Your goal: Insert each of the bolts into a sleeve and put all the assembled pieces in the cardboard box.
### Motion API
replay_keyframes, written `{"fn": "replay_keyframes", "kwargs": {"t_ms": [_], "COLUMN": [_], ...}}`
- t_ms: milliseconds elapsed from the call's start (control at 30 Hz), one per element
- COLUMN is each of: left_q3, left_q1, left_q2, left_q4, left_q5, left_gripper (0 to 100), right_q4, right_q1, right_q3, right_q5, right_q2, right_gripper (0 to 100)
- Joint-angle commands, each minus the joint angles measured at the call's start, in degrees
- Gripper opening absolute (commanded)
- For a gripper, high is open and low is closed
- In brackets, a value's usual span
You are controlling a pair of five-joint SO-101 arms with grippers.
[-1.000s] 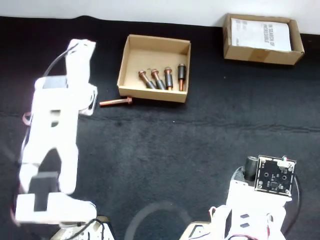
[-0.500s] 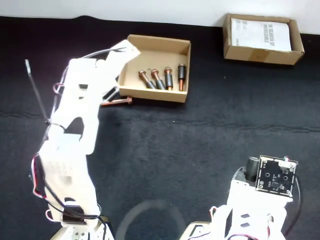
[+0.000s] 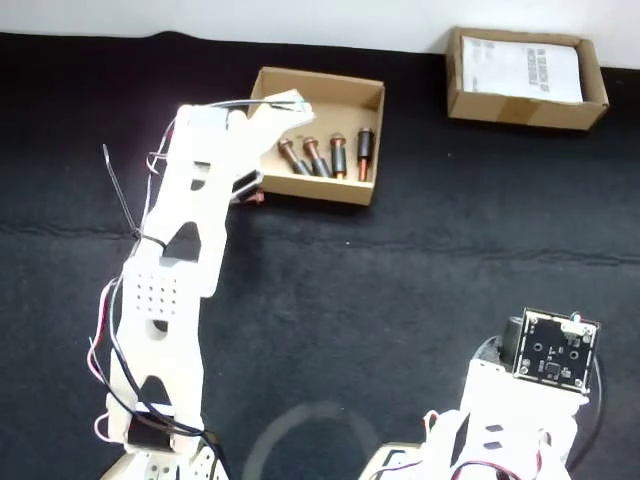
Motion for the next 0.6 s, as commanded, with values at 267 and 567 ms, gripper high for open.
{"fn": "replay_keyframes", "kwargs": {"t_ms": [267,567], "left_q3": [-24.22,-27.21], "left_q1": [3.03,3.03], "left_q2": [11.30,10.95], "left_q4": [17.85,19.96], "left_q5": [-7.47,-7.82], "left_gripper": [13,13], "right_q4": [-1.19,-1.10], "right_q1": [0.84,0.92], "right_q3": [0.04,0.04], "right_q5": [0.53,0.53], "right_q2": [-0.04,-0.13], "right_gripper": [0.7,0.7]}}
